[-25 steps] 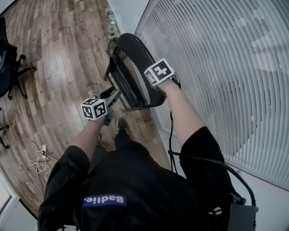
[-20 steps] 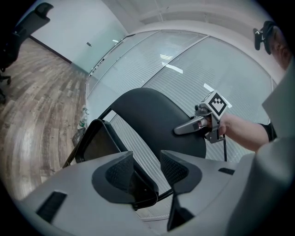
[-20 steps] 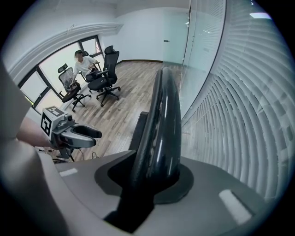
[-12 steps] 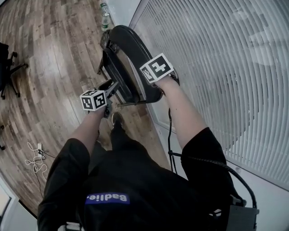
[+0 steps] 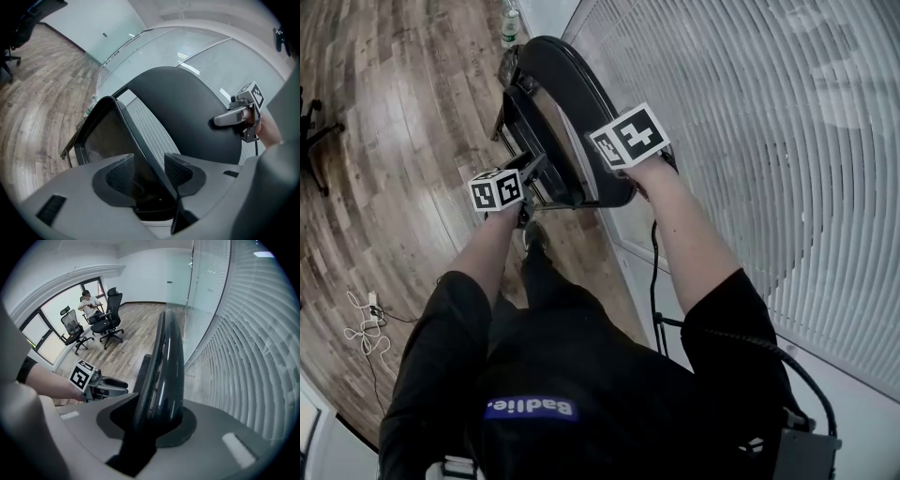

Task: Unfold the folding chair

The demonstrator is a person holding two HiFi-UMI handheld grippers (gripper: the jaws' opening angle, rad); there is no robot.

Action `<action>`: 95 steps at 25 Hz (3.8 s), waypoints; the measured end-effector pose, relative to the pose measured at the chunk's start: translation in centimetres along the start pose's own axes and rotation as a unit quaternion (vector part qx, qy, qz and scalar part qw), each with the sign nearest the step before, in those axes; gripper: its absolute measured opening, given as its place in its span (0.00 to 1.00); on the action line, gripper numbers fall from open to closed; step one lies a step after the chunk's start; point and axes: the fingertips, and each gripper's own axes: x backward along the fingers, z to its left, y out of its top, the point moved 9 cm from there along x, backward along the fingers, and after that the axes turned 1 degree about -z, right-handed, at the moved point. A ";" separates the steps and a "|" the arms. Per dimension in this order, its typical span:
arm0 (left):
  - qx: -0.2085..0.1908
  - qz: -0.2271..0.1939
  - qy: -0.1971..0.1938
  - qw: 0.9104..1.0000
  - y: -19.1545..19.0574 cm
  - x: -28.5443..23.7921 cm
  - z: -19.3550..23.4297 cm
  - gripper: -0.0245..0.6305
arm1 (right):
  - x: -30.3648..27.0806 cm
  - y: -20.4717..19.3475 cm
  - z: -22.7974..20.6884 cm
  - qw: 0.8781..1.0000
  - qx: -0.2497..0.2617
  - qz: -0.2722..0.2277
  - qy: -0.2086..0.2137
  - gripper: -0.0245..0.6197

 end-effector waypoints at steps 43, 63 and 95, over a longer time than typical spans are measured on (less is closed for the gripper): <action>0.118 -0.009 -0.058 0.991 -2.0 1.7 3.8 0.18 | -0.3 0.8 3.3 1.000 0.004 0.006 0.013 0.19; 0.162 -0.043 -0.037 0.985 -4.0 10.1 8.8 0.24 | -1.5 1.0 5.2 0.999 -0.005 0.002 0.041 0.19; 0.239 -0.055 0.046 0.968 -11.2 20.5 23.1 0.32 | -7.3 -0.5 7.0 0.995 -0.026 -0.004 0.091 0.19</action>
